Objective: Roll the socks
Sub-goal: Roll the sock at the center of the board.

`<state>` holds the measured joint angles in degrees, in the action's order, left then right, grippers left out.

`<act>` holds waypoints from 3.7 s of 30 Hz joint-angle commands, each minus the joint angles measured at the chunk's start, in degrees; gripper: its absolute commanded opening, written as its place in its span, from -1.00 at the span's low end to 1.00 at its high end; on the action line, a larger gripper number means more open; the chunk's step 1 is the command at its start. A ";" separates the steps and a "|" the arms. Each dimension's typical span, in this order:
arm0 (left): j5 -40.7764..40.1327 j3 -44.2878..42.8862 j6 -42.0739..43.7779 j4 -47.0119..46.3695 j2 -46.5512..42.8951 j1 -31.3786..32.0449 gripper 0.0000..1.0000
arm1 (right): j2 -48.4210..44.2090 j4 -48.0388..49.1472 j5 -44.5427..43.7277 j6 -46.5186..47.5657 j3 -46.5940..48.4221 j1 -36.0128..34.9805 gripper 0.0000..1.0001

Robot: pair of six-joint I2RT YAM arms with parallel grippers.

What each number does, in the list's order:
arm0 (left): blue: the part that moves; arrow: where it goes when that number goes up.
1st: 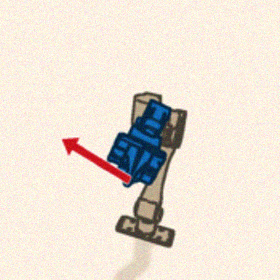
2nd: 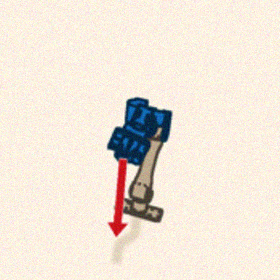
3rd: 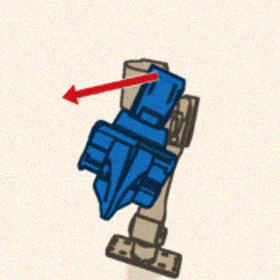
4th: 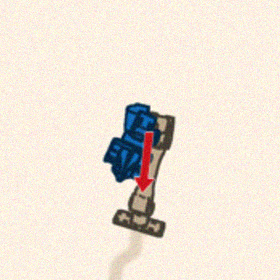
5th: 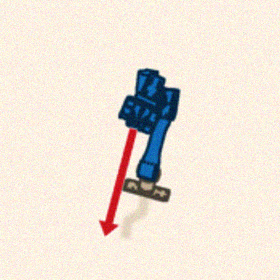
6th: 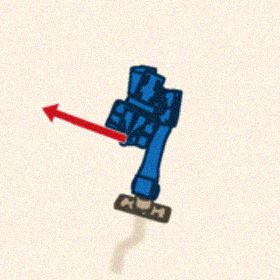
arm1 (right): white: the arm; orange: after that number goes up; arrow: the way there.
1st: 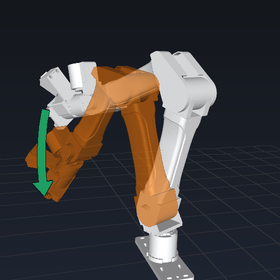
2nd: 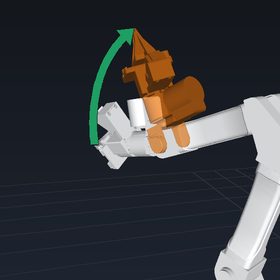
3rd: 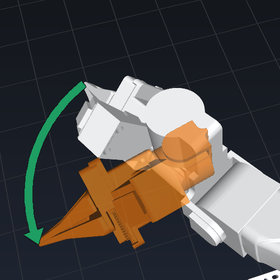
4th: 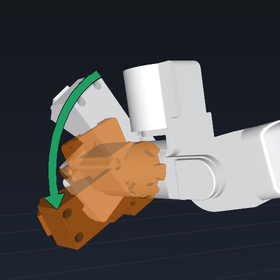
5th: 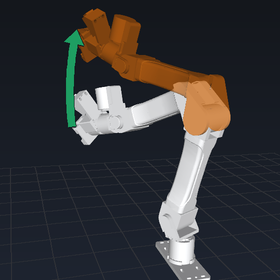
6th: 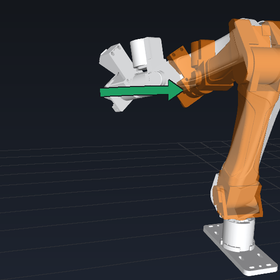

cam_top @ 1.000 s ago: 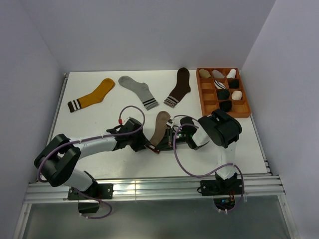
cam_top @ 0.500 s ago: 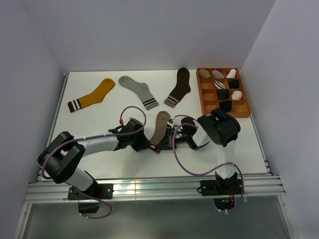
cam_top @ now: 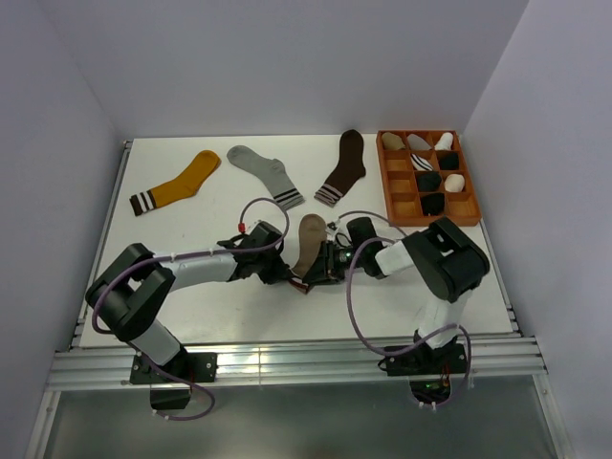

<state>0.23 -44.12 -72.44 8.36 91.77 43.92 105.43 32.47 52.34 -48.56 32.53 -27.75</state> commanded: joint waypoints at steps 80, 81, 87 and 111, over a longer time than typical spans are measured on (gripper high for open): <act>11.37 -6.94 13.29 1.12 2.70 -7.97 -0.07 | -16.57 -28.96 -70.53 31.68 3.95 -35.45 -1.00; 11.63 -9.30 13.90 1.65 3.59 -8.24 -0.07 | -16.83 -28.60 -70.53 31.77 3.68 -35.45 -1.00; 12.78 -17.30 16.19 4.64 11.85 -8.24 -0.08 | -16.92 -28.08 -70.35 31.24 3.15 -34.66 -1.00; 6.63 -16.26 11.27 3.07 19.24 -8.76 -0.99 | -24.74 -29.48 -65.27 30.54 0.95 -34.57 -1.00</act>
<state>13.72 -62.39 -61.39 8.97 109.34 36.56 83.46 4.43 -14.87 -16.93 34.06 -62.65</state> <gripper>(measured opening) 0.012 0.144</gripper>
